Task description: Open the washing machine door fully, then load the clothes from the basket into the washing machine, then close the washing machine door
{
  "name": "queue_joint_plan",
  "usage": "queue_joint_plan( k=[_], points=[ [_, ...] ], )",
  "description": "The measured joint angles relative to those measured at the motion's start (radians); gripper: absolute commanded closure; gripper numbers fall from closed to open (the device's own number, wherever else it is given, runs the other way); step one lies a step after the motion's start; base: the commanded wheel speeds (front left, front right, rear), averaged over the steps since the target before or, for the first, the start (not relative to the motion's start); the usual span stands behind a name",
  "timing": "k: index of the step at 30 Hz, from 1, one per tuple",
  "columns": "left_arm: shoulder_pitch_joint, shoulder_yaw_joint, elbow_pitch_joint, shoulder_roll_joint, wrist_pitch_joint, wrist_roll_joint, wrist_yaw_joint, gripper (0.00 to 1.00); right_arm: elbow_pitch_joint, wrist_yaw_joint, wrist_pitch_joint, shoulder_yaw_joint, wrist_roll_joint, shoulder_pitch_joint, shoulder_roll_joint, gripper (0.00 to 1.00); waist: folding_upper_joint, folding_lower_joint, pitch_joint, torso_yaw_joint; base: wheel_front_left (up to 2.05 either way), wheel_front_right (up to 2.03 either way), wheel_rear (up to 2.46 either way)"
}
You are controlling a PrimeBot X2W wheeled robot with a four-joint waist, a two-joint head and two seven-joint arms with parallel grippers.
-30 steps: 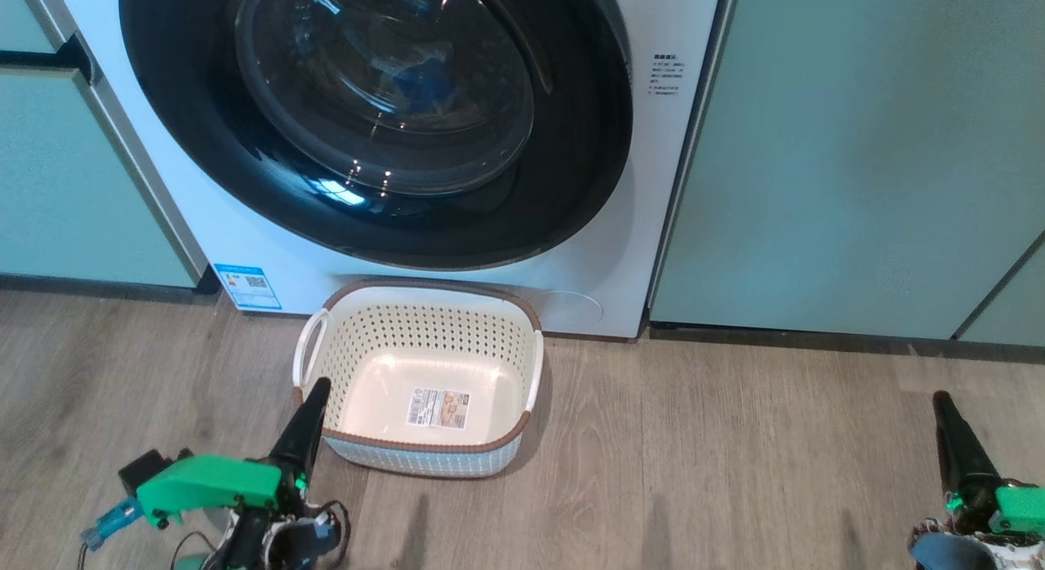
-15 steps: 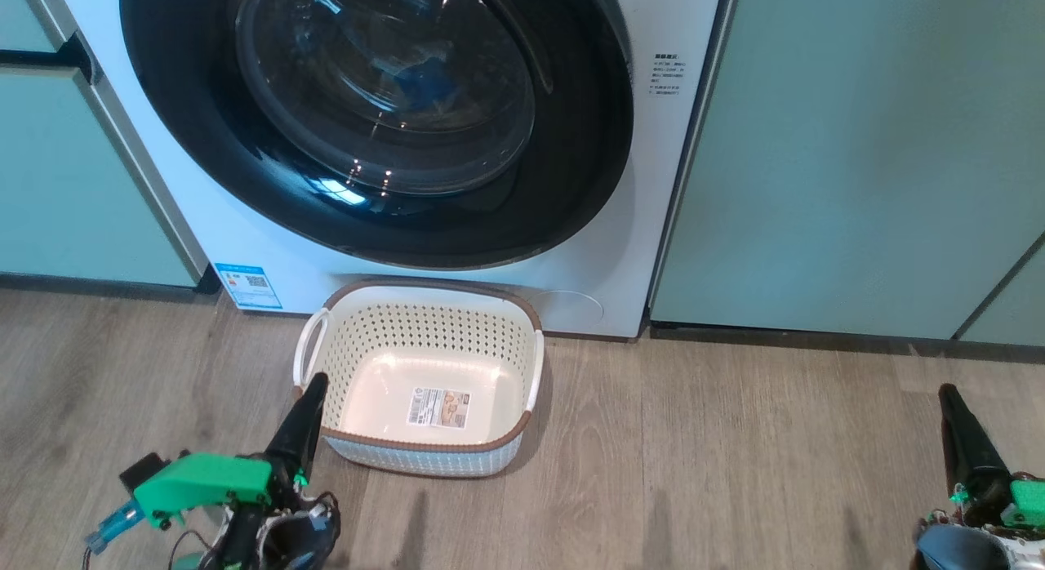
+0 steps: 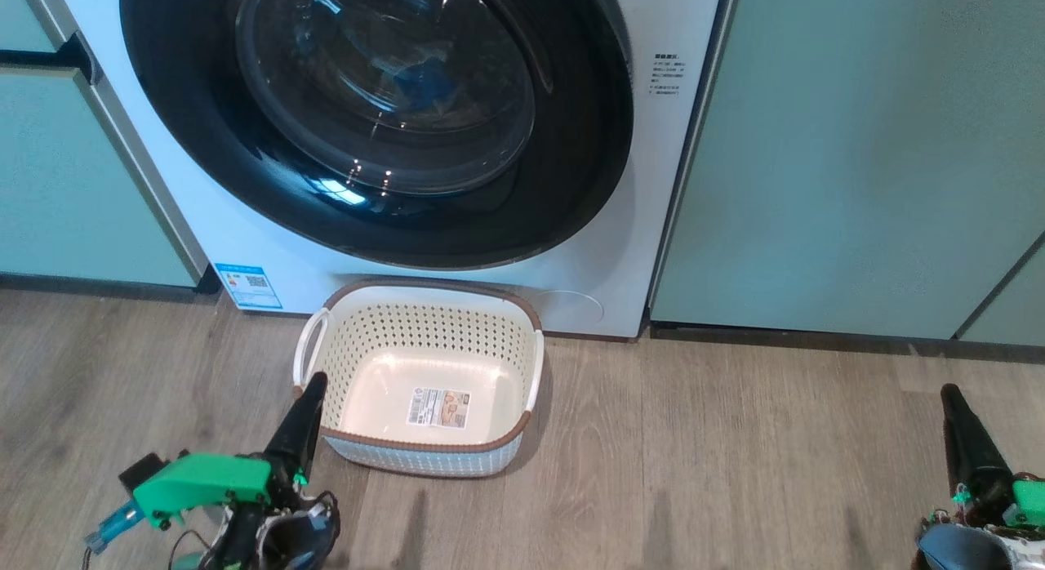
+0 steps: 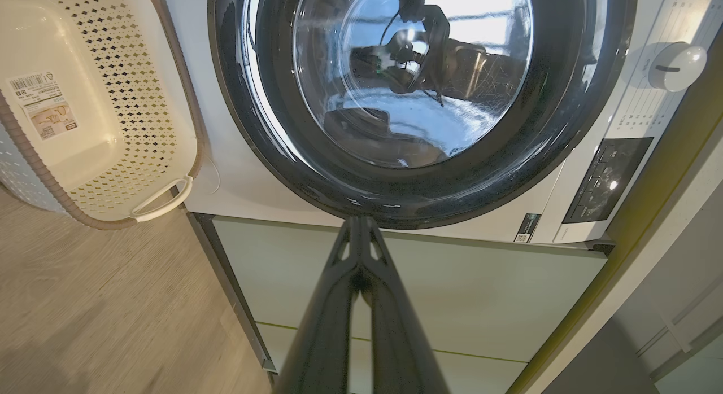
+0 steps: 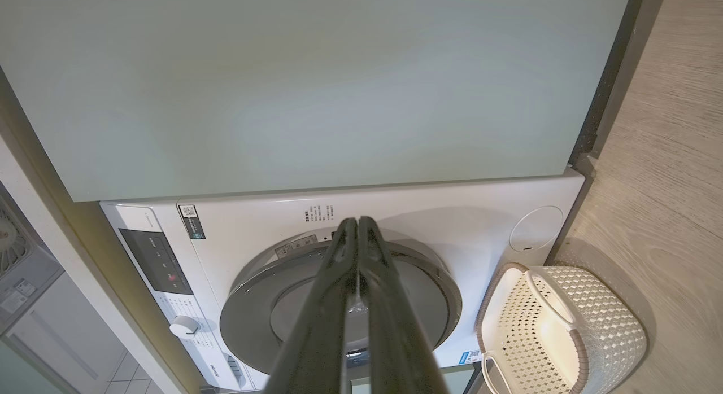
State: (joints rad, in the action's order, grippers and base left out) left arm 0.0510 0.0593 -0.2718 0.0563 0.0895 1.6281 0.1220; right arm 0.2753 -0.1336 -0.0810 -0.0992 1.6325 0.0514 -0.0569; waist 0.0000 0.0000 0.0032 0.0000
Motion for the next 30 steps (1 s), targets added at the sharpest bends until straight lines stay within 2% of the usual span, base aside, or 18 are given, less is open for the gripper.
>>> queue_joint_plan(
  k=[30],
  points=[
    [0.0, 0.004, 0.0, -0.003, 0.009, 0.0, 0.0, 1.0, 0.0, 0.0, -0.009, -0.01, -0.004, 0.0, 0.001, 1.0, 0.0, 0.0, 0.0, 0.0, 0.0, 0.0, 0.0]
  ],
)
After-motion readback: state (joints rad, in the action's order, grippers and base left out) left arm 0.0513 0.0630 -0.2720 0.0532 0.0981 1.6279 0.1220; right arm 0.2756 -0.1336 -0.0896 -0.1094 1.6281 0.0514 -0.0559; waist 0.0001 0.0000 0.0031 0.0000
